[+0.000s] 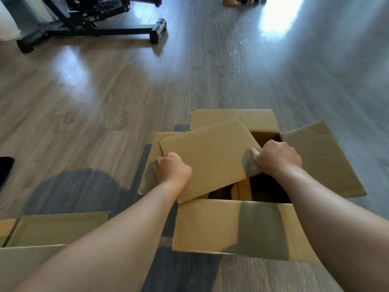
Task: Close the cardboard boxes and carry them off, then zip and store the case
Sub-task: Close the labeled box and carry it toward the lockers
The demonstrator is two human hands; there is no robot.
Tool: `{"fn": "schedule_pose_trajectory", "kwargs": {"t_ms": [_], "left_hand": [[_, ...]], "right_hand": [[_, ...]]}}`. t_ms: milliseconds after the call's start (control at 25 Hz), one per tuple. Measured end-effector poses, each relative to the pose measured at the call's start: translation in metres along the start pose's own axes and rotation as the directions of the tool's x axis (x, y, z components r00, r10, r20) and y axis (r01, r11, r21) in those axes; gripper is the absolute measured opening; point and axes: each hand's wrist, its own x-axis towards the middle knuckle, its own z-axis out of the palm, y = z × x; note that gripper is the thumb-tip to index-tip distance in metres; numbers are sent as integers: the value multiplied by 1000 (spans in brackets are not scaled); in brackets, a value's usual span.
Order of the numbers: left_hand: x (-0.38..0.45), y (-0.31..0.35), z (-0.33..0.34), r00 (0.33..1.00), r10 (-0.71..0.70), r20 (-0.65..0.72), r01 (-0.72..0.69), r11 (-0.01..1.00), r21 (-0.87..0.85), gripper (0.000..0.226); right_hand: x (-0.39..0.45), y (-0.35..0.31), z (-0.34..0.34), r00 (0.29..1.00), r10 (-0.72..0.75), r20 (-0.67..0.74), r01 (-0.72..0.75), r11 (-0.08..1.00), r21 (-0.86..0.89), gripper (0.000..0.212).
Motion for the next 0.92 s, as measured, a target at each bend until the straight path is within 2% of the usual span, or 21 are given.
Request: {"fn": "schedule_pose_trajectory", "kwargs": {"t_ms": [120,200,400,520,600,680,720,800,920], "left_hand": [[-9,13,1,995,93,45,-93,996,-9,28],[-14,17,2,978,175,109,-177,984,9,23],[-27,19,9,937,283,203,-295,955,29,16],[-35,16,14,896,328,299,-384,911,152,8],[-32,8,18,875,358,327,-444,862,243,13],[-29,-2,19,857,377,350,-494,793,355,29],[-27,-7,18,857,384,344,-503,769,395,32],[-23,-13,13,875,385,292,-477,788,390,29],[-12,-27,-1,896,407,177,-444,837,321,42]], "right_hand": [[-17,21,-11,992,39,118,-35,999,-38,40],[-30,35,-18,982,69,174,-57,996,-75,39],[-55,57,-28,983,96,158,-70,984,-163,38],[-64,67,-28,993,54,105,-43,994,-100,38],[-68,73,-27,994,25,104,-15,995,-97,31],[-73,79,-29,998,17,61,-6,984,-176,22],[-76,81,-30,999,23,25,-16,973,-229,25],[-80,85,-31,998,57,-30,-64,949,-309,35],[-85,88,-29,990,141,-16,-139,942,-305,49]]}}
